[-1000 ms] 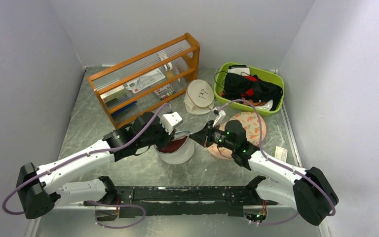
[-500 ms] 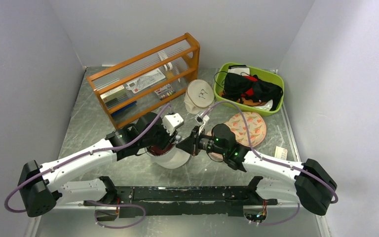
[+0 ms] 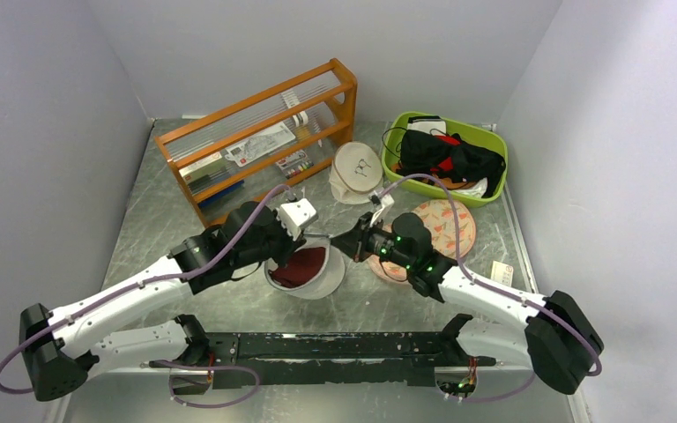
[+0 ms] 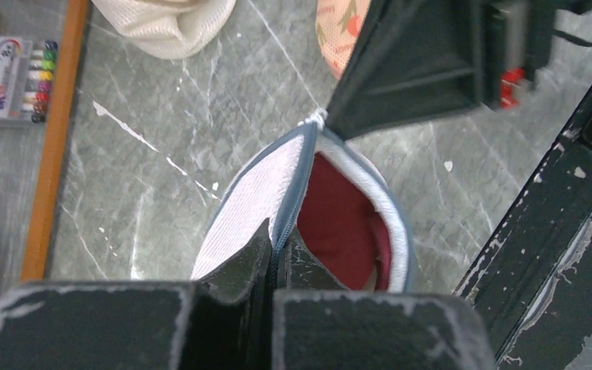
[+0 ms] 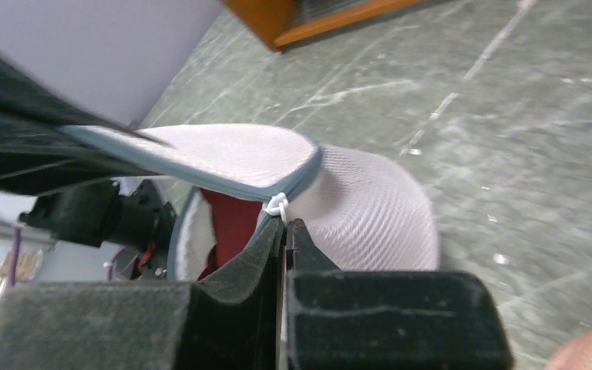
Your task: Unzip the laundry bag and remove the bra
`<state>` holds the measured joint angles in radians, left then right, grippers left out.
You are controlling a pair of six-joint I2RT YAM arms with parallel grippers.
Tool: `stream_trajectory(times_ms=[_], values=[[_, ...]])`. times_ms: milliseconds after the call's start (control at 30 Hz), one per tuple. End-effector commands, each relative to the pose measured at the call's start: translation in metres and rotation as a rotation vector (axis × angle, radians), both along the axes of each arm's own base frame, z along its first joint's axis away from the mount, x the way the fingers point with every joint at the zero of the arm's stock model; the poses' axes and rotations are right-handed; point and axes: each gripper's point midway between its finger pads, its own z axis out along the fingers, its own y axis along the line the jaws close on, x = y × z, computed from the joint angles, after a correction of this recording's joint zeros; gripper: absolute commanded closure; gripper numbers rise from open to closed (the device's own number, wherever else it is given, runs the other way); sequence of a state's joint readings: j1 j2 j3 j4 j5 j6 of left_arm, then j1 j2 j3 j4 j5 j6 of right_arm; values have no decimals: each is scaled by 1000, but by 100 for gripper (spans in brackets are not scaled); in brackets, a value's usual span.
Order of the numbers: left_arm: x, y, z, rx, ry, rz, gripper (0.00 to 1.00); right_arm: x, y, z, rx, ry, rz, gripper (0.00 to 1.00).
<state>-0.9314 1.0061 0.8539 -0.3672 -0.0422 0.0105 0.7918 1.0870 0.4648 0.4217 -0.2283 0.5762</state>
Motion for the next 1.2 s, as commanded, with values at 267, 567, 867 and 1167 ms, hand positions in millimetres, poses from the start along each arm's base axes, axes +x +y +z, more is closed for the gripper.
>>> stream_trajectory(times_ms=[267,567,867,1167], values=[[7,10,28,-75,-86,65,93,11,-24,-26,20,113,31,100],[8,11,28,-82,-91,68,77,-4,-14,-7,94,79,132,100],[4,-5,0,-2,-1,0,35,-23,4,18,136,15,224,100],[-1,-8,2,-15,-1,-28,23,-31,14,24,124,1,249,100]])
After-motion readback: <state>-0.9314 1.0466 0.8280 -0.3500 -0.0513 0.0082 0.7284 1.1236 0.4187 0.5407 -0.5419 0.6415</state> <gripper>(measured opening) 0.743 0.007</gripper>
